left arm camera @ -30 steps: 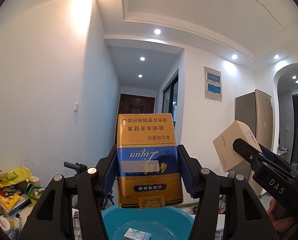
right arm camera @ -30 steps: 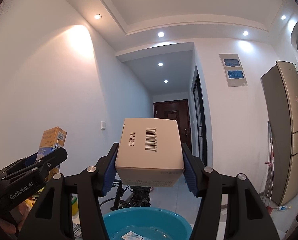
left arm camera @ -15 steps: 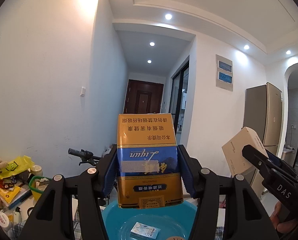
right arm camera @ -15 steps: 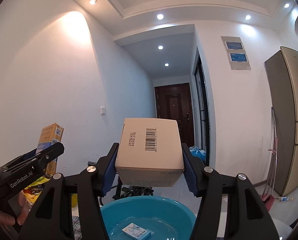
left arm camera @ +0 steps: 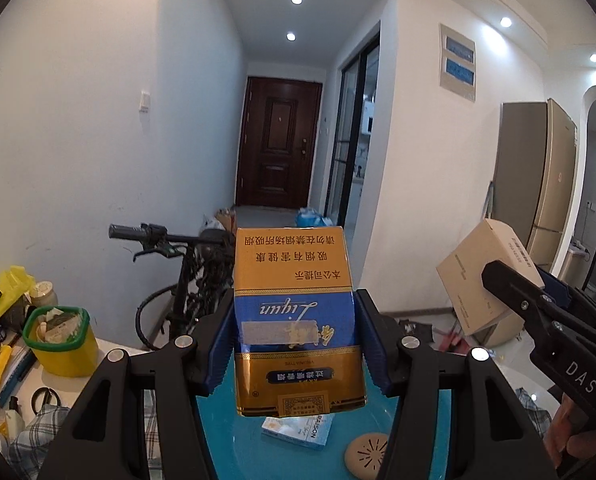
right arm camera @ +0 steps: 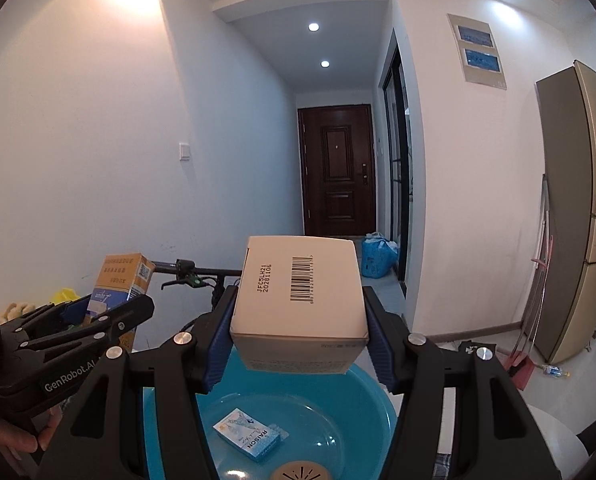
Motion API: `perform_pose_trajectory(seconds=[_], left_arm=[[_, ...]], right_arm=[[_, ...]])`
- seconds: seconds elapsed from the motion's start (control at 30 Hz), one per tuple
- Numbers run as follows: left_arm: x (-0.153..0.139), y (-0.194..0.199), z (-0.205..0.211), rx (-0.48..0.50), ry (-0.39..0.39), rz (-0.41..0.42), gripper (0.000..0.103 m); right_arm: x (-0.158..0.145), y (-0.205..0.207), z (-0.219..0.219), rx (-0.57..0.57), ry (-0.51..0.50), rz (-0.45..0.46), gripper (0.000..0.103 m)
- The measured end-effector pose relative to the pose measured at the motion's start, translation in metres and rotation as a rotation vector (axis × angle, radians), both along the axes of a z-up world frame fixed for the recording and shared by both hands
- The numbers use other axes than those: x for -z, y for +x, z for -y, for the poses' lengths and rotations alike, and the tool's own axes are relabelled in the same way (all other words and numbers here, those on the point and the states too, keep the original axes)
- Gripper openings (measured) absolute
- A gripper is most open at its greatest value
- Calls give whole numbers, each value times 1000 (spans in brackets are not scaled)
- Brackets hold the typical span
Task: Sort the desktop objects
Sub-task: 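Carry both boxes over the basin and lower them toward its bottom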
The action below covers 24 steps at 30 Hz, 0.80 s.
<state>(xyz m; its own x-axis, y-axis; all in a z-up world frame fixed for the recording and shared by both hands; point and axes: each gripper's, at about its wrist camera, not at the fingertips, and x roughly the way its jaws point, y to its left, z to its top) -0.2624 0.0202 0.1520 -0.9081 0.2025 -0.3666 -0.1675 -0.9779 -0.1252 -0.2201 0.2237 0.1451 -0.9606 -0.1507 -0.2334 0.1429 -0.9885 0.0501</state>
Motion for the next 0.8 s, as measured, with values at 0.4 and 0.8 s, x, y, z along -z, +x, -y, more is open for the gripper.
perform_pose_trajectory(seconds=[0.4,0.8], left_arm=[[77,-74,4,-19,-34,293,58],[126,-103,5,-44,-46,518,58]], right_arm=[[66,-71,-10,-14,-36,281,57],[109,-99,-5,-24,33,504,57]])
